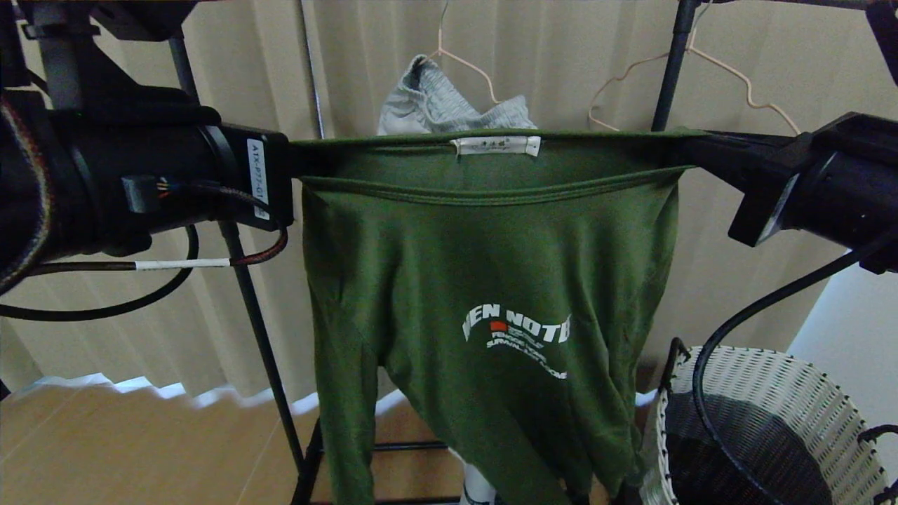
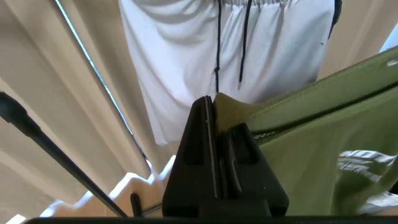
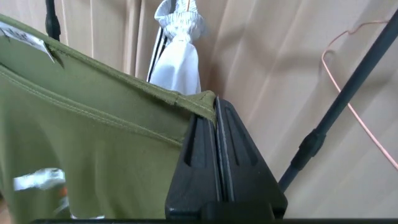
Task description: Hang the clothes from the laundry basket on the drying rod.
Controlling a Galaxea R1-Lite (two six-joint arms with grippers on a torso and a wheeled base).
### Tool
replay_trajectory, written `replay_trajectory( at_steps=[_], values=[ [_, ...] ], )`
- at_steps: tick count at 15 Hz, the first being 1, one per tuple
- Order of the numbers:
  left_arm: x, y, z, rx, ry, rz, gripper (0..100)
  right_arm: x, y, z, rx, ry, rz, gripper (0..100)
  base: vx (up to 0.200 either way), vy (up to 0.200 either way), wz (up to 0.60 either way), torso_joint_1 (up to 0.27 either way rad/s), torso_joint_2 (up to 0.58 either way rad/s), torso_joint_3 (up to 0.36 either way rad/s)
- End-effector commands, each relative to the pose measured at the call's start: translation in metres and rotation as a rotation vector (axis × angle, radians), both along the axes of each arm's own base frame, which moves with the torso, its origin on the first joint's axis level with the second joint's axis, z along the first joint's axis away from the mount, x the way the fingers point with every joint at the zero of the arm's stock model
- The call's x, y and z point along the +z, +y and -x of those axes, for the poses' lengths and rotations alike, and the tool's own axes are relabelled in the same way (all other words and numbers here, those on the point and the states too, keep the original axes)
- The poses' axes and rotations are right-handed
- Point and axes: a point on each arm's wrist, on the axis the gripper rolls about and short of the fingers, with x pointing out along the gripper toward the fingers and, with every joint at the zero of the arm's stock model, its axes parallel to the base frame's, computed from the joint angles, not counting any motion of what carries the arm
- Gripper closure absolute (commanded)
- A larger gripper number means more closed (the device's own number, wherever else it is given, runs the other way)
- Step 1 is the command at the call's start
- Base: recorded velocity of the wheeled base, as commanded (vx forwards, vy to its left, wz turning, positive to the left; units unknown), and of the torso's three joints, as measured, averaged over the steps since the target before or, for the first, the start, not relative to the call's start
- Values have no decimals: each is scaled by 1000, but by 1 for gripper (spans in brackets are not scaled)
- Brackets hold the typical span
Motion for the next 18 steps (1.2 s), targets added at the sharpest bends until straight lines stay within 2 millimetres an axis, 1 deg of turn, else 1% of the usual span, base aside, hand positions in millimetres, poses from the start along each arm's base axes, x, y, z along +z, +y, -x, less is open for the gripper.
replay_trajectory(
  at_steps=[1, 3, 4, 5, 6, 7, 8, 10, 12, 15, 18],
  values=[
    [-2, -1, 3, -9, 4, 0, 100, 0, 0, 0, 0, -1, 0, 100, 0, 0, 0, 0, 0, 0],
    [-1, -7, 3, -25, -5, 38, 100, 5, -4, 6, -5, -20, -11, 100, 0, 0, 0, 0, 0, 0],
    [-2, -11, -1, -31, -9, 48, 100, 9, -8, 14, -2, -30, -15, 100, 0, 0, 0, 0, 0, 0],
    [-6, -19, -9, -30, -8, 44, 100, 11, -13, 20, -2, -36, -17, 100, 0, 0, 0, 0, 0, 0],
    [-7, -21, -11, -28, -7, 43, 100, 11, -14, 22, -2, -36, -17, 100, 0, 0, 0, 0, 0, 0],
    [-10, -35, -30, -13, -12, 44, 100, 13, -22, 35, 18, -40, -20, 100, 0, 0, 0, 0, 0, 0],
    [-8, -43, -41, 17, -24, 50, 100, 12, -25, 43, 82, -42, -17, 100, 0, 0, 0, 0, 0, 0],
    [0, -55, -56, 64, -66, 77, 100, 4, -32, 59, 235, -41, -5, 100, 0, 0, 0, 0, 0, 0],
    [9, -61, -63, 71, -93, 92, 100, -4, -33, 65, 329, -31, 6, 100, 0, 0, 0, 0, 0, 0],
    [10, -64, -68, 84, -96, 93, 100, -11, -34, 75, 499, -33, 14, 100, 0, 0, 0, 0, 0, 0],
    [7, -64, -68, 86, -89, 88, 100, -13, -34, 77, 543, -31, 19, 100, 0, 0, 0, 0, 0, 0]
  ],
)
